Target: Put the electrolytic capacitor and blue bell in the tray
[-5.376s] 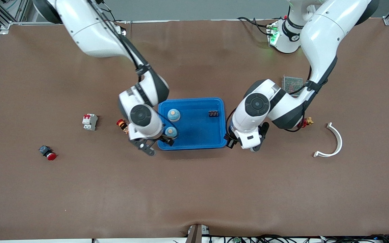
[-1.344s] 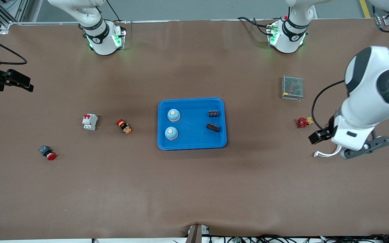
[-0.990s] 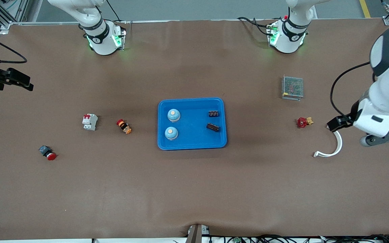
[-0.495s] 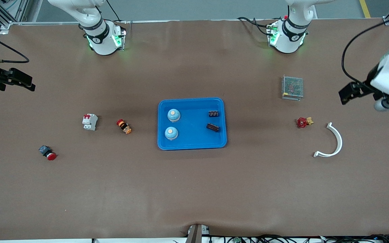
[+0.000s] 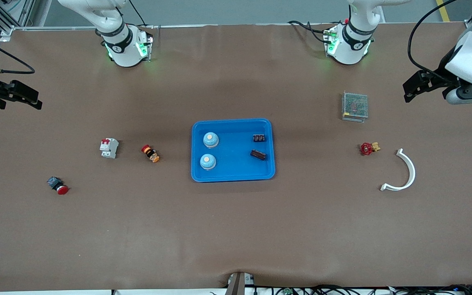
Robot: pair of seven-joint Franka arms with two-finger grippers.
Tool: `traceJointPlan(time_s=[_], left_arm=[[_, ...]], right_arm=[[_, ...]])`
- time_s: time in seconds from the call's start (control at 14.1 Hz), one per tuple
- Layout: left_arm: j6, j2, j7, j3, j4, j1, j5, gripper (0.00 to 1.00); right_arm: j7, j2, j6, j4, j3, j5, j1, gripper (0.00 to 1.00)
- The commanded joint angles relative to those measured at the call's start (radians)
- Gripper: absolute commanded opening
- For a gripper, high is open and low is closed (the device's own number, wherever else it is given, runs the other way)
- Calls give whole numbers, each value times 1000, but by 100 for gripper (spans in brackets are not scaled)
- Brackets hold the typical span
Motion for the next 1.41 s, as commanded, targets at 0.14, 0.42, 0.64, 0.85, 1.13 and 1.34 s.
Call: traceJointPlan(time_s=[0.14, 0.42, 0.64, 0.85, 1.13, 1.34], left_arm=[[-12, -28, 17, 19, -30, -20, -26, 100], [-26, -33, 17, 20, -22, -11, -23, 100], [-26, -19, 36, 26, 10, -10, -12, 100], [-44, -11, 42, 29, 28, -8, -11, 100], [-46, 9, 36, 28, 58, -11, -9, 100], [-46, 12, 33, 28, 64, -13, -9, 100]], right_arm=[[6, -33, 10, -26, 13, 13, -9, 100], [6, -32, 13, -28, 10, 13, -4, 100], [6, -30, 18, -28, 10, 13, -3, 100], [7, -27, 32, -29, 10, 13, -1, 100], [7, -27, 33, -29, 10, 13, 4, 100], [7, -27, 35, -29, 10, 13, -1, 100]])
